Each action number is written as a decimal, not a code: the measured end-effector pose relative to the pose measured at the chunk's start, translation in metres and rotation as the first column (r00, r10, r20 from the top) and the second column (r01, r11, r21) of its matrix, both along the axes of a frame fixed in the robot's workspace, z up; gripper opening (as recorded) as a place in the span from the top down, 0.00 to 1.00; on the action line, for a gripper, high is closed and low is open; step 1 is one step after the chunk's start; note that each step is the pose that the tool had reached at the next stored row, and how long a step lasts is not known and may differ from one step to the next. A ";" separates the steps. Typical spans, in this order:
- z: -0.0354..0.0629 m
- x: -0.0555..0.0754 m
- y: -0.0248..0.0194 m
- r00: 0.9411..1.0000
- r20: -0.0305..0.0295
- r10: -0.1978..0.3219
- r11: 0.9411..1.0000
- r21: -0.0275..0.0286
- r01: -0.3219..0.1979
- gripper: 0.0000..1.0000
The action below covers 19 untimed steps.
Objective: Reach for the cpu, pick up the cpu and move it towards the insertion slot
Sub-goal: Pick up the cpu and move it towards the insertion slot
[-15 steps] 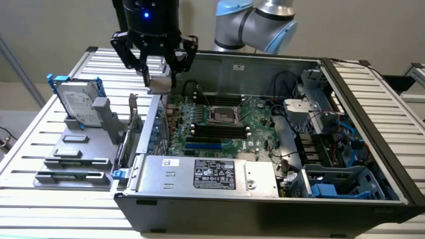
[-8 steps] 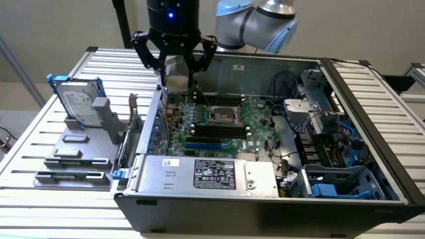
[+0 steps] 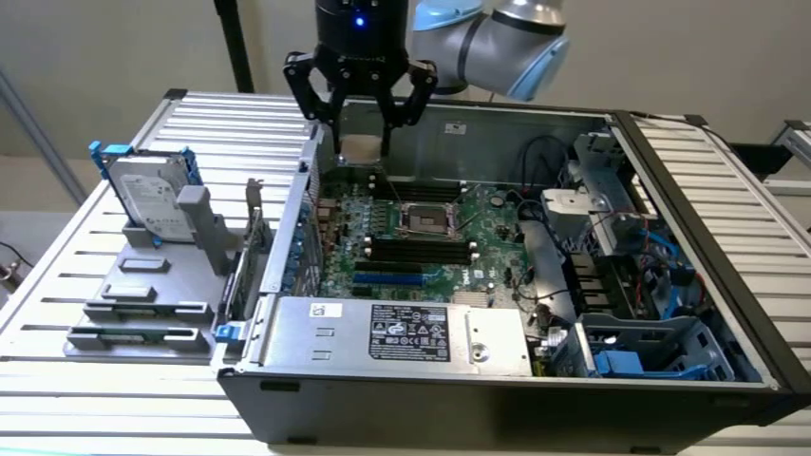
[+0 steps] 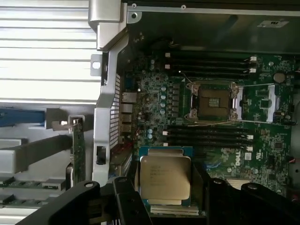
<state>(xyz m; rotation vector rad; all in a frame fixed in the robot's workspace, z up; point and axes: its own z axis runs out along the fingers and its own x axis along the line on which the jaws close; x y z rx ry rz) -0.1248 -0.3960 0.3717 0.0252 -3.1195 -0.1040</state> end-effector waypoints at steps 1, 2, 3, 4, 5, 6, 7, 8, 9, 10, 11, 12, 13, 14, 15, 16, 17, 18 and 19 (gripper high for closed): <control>-0.0005 0.003 0.0032 1.000 0.000 0.000 1.000 0.000 0.000 0.45; -0.0009 0.005 0.0060 1.000 0.000 0.000 1.000 0.000 0.000 0.45; -0.0013 0.008 0.0089 1.000 0.000 0.000 1.000 0.000 0.000 0.45; -0.0015 0.012 0.0112 1.000 0.000 0.000 1.000 0.000 0.000 0.45; -0.0016 0.015 0.0131 1.000 0.000 0.000 1.000 0.000 0.000 0.45; -0.0017 0.019 0.0150 1.000 0.000 0.000 1.000 0.000 0.000 0.45; -0.0017 0.022 0.0167 1.000 0.000 0.000 1.000 -0.001 0.000 0.45; -0.0018 0.026 0.0183 1.000 0.000 0.000 1.000 -0.001 0.000 0.45; -0.0018 0.030 0.0199 1.000 0.000 0.000 1.000 -0.002 0.000 0.45; -0.0018 0.034 0.0213 1.000 0.000 0.000 1.000 -0.002 0.000 0.45; -0.0018 0.038 0.0228 1.000 0.000 0.000 1.000 -0.003 0.000 0.45; -0.0018 0.042 0.0241 1.000 0.000 0.000 1.000 -0.004 0.000 0.45; -0.0018 0.046 0.0253 1.000 0.000 0.000 1.000 -0.005 0.000 0.45; -0.0018 0.050 0.0264 1.000 0.000 0.000 1.000 -0.006 0.000 0.45; -0.0018 0.054 0.0277 1.000 0.000 0.000 1.000 -0.007 0.000 0.45; -0.0018 0.059 0.0288 1.000 0.000 0.000 1.000 -0.008 0.000 0.45; -0.0018 0.063 0.0298 1.000 0.000 0.000 1.000 -0.010 0.000 0.45; -0.0018 0.067 0.0307 1.000 0.000 0.000 1.000 -0.012 0.000 0.45; -0.0018 0.071 0.0317 1.000 0.000 0.000 1.000 -0.013 0.000 0.45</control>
